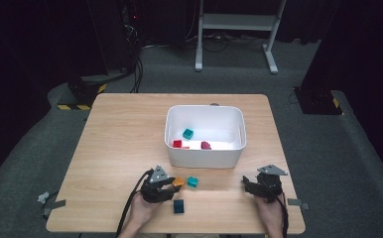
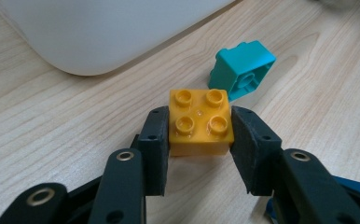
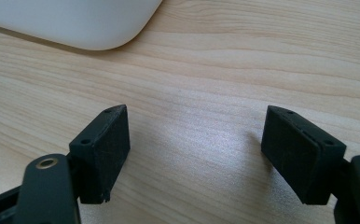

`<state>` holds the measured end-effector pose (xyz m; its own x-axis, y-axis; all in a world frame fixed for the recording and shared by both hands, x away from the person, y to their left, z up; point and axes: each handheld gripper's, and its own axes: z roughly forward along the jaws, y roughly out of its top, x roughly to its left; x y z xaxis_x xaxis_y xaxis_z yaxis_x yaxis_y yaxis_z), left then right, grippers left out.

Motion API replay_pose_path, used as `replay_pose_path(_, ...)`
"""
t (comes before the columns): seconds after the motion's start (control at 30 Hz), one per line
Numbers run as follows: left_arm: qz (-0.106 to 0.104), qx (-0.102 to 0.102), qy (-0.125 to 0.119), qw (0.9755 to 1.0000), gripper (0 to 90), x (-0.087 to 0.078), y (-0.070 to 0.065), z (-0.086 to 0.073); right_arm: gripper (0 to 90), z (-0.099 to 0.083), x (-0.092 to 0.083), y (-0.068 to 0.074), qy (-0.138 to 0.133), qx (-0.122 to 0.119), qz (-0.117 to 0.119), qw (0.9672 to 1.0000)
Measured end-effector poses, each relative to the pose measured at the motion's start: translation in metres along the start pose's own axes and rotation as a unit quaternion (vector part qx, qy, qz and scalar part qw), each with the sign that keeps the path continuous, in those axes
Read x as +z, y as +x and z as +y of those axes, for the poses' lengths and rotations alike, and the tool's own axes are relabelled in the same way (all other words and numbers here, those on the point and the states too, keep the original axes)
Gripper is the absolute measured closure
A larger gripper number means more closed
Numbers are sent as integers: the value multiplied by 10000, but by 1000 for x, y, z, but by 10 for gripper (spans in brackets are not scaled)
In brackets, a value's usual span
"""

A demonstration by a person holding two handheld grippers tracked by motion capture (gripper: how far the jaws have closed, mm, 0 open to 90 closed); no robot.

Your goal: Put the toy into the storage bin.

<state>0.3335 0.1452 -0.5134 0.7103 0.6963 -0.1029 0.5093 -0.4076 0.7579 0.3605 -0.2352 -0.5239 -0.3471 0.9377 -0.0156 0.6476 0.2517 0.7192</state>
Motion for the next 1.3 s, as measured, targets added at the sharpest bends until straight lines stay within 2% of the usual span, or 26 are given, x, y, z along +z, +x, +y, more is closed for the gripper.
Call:
replay_pose_path(0.07,4,27,0,10000,587,-2,1,1,234,0,0,0,-2,-11,1,10000)
replay_pose_path(0.23,-132,-122,-184,9997,587,-11,2,5,234,0,0,0,0,1,0,10000)
replay_pose_path(0.47,-124,-55,-214,9997,588,-24,5,13,234,0,0,0,0,0,0,10000)
replay_pose_path(1.3,-241,-215,-690,9971,588,-68,20,44,234,0,0,0,0,0,0,10000)
